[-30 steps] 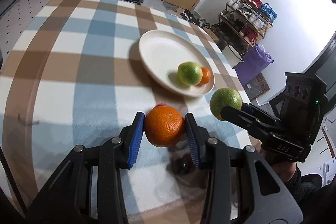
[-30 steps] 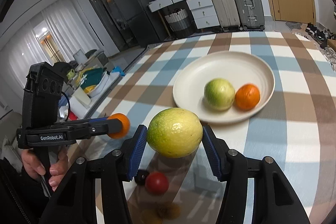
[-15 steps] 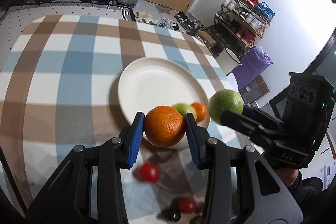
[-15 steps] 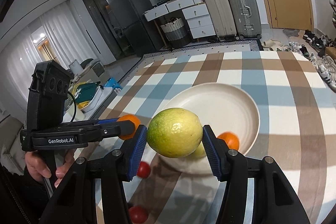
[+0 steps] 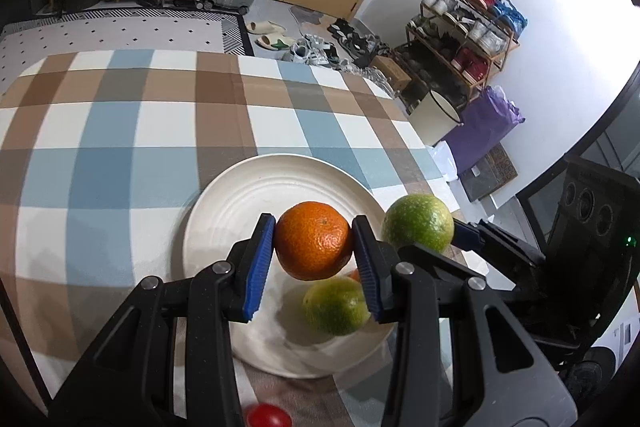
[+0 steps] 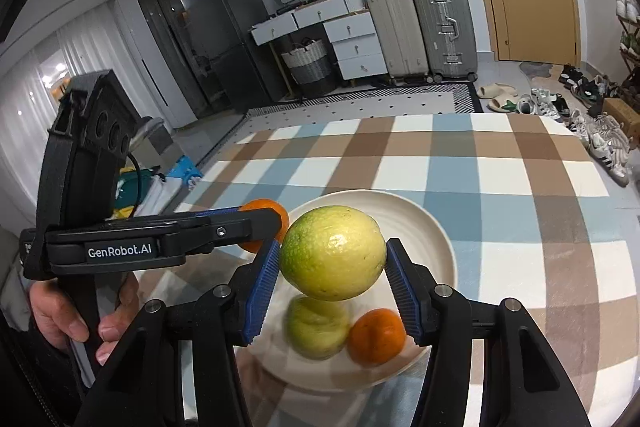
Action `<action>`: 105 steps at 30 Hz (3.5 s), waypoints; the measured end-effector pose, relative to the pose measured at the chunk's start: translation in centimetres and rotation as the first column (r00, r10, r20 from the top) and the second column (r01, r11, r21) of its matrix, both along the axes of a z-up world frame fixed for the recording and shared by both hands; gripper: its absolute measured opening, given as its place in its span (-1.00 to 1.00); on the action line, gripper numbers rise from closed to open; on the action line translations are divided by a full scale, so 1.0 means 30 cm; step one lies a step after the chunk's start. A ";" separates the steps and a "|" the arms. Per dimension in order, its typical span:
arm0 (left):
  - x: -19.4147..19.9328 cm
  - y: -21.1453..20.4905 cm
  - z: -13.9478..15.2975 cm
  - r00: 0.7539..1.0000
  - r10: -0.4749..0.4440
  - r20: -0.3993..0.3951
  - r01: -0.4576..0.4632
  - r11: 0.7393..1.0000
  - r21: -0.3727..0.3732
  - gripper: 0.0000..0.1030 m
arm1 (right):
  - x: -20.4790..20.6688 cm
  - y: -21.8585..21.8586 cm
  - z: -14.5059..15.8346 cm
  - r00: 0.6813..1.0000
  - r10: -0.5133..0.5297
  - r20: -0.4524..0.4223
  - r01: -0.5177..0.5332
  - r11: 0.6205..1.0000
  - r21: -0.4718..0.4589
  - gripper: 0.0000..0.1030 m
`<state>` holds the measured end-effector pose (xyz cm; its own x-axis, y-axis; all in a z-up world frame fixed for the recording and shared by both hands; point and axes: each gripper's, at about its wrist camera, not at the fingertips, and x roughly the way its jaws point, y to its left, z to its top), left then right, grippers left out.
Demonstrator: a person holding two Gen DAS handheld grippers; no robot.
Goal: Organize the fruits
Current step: 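Carry the lemon with the right tool while the left tool carries the orange over the plate, then open the left tool onto the plate while the right tool releases the lemon beside it, then withdraw both tools from the plate toward the remaining loose fruits, then lower the right tool onto a dark plum and close its fingers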
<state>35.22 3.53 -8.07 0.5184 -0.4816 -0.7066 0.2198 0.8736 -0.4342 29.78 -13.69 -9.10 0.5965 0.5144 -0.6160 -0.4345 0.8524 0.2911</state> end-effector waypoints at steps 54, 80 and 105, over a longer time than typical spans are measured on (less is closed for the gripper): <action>-0.454 0.088 0.196 0.973 0.160 0.169 -0.181 0.977 0.117 0.73 | -0.389 -0.077 0.160 0.986 0.016 0.166 -0.023 0.999 0.038 0.69; -0.985 0.108 0.113 0.946 0.256 0.198 -0.290 0.942 0.167 0.98 | -0.828 -0.047 0.024 0.987 0.054 0.152 -0.048 0.998 -0.046 0.99; -1.074 0.147 -0.112 0.957 0.275 0.090 -0.288 0.940 0.184 0.98 | -0.951 0.047 -0.216 0.992 0.124 0.026 -0.120 0.986 -0.119 0.97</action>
